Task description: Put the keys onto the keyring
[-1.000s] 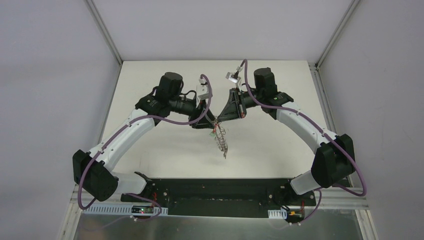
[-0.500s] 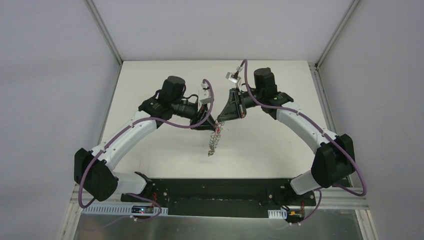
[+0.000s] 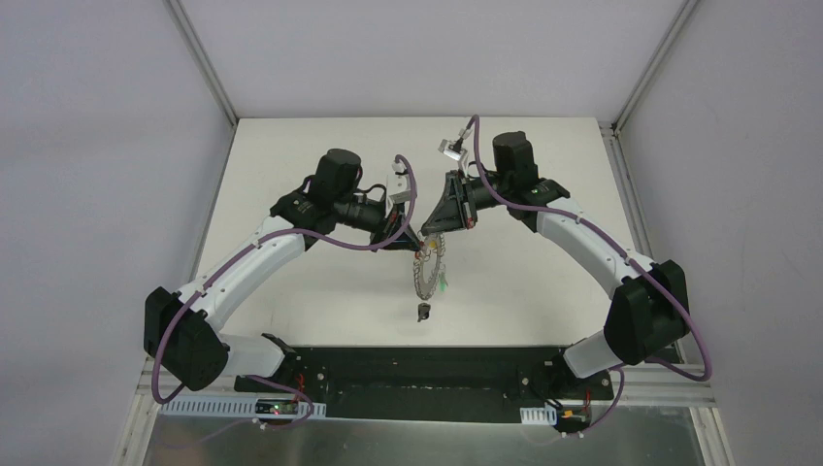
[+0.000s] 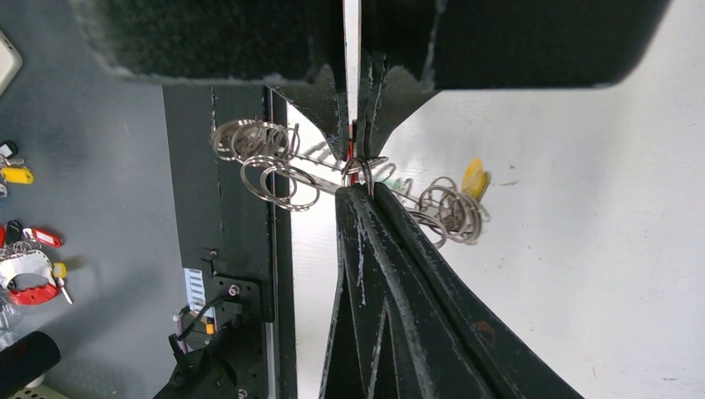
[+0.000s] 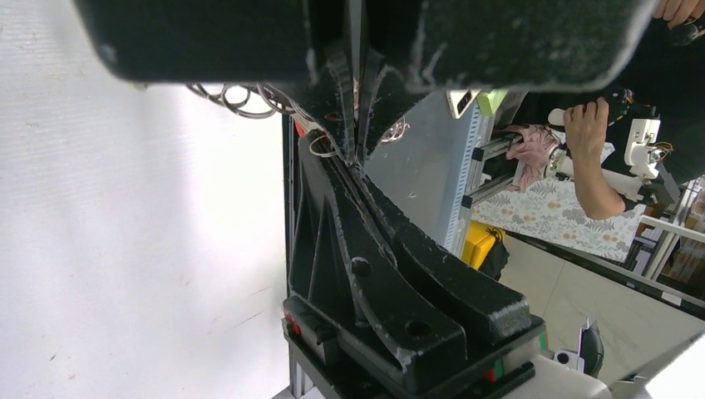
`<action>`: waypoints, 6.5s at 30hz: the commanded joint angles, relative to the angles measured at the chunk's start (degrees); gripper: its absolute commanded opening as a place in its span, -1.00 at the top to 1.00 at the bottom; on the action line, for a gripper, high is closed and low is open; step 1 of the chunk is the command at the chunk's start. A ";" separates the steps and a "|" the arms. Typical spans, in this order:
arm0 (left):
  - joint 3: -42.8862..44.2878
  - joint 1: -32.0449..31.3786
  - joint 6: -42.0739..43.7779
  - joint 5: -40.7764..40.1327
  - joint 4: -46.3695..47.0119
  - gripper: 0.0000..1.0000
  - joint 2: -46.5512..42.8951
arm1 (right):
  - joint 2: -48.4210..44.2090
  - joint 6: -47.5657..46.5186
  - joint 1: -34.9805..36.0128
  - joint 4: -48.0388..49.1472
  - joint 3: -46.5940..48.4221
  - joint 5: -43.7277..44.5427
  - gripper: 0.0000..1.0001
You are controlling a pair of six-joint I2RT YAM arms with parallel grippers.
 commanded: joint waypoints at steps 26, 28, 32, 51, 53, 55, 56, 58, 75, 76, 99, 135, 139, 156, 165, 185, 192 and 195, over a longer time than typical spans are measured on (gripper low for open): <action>3.73 0.56 -1.25 -1.47 -0.95 0.35 -1.25 | -3.66 -4.25 -0.27 0.69 -0.81 -1.35 1.00; 3.76 0.61 -1.94 -1.31 -0.10 0.34 -1.09 | -3.69 -4.26 -0.27 0.73 -0.79 -1.45 1.00; 3.68 0.61 -4.23 -0.71 2.14 0.33 -0.37 | -3.75 -4.00 -0.25 0.97 -0.74 -1.46 1.00; 2.49 0.61 -8.14 0.89 5.91 0.65 1.13 | -3.71 -3.65 -0.25 1.61 -0.89 -0.97 1.00; 2.22 0.61 -8.25 0.89 5.96 0.76 1.01 | -3.69 -3.73 -0.29 1.62 -1.02 -0.85 1.00; 2.19 0.61 -8.02 0.56 5.59 0.91 0.83 | -3.69 -3.87 -0.35 1.48 -1.12 -0.59 1.00; 2.26 0.68 -7.84 0.46 5.20 0.98 0.58 | -3.72 -3.98 -0.41 1.52 -1.18 -0.50 1.00; 2.40 0.82 -7.57 -0.04 4.45 1.00 0.08 | -3.94 -4.15 -0.71 1.46 -1.27 -0.25 1.00; 5.31 1.28 -13.07 0.21 3.46 1.00 -1.12 | -5.33 -9.60 -0.93 -1.95 -3.22 3.15 0.80; 5.68 1.30 -13.06 0.16 2.94 1.00 -1.04 | -5.42 -9.83 -0.89 -2.12 -3.24 3.26 0.80; 8.42 1.31 -12.19 -2.08 0.25 1.00 0.73 | -4.13 -13.14 1.79 -4.08 -4.48 4.38 0.92; 10.97 1.15 -7.82 -4.86 -10.46 1.00 1.53 | -3.29 -19.93 3.47 -11.45 -0.36 7.59 0.53; 10.40 0.77 -7.56 -3.68 -11.31 1.00 1.33 | -3.70 -21.11 3.00 -13.83 2.45 7.86 0.42; 8.87 0.08 -10.05 -2.07 -9.88 1.00 0.96 | -2.94 -18.61 3.27 -11.73 2.81 6.28 0.35; 8.69 -0.01 -10.01 -1.96 -9.97 1.00 1.34 | -1.64 -18.46 4.19 -11.83 3.74 6.27 0.43; 7.43 -0.18 -9.90 -1.83 -9.11 1.00 1.08 | -0.36 -17.44 4.32 -11.35 4.74 5.60 0.66; 7.45 -0.18 -9.99 -1.96 -8.83 1.00 1.26 | 0.20 -15.81 4.32 -10.20 4.72 4.62 1.00; 7.63 -0.18 -9.63 -1.93 -8.66 1.00 1.03 | 0.09 -15.49 4.08 -10.17 4.96 4.62 1.00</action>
